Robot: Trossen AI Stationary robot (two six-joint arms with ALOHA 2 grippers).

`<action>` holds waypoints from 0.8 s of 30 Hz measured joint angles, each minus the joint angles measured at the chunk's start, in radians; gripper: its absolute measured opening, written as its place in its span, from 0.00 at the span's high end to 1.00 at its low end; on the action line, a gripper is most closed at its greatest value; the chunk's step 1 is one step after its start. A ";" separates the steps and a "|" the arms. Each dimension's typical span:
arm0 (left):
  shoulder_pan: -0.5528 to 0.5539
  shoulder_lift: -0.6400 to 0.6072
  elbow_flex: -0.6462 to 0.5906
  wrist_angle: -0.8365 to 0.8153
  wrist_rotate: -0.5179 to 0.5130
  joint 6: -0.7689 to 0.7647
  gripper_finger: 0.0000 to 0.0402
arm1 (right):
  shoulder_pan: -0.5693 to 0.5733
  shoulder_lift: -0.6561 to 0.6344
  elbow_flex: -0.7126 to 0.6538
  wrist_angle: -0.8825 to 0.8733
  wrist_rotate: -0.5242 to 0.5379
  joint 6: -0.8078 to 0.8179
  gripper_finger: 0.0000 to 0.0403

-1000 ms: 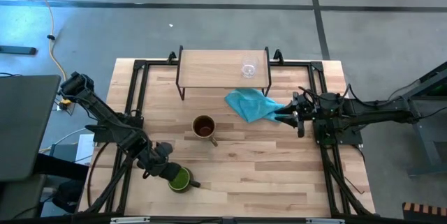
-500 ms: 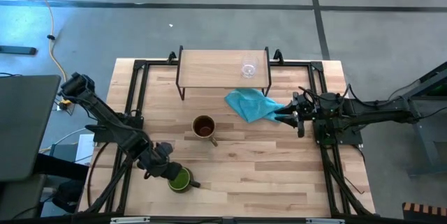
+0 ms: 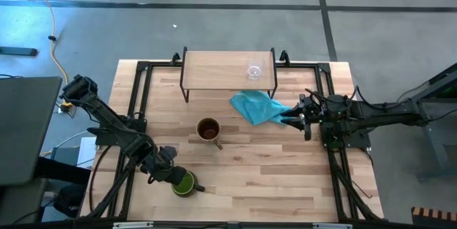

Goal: Stack small to large cups/mugs on shelf
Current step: Put the black mug on the shelf

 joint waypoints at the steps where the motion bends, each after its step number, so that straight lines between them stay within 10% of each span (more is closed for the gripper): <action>1: 0.000 0.000 0.000 0.000 -0.002 -0.001 0.78 | 0.000 0.000 0.000 0.000 0.000 0.000 0.68; 24: 0.001 0.001 -0.001 -0.031 -0.074 0.041 0.98 | 0.000 0.000 0.000 0.000 0.011 -0.004 0.68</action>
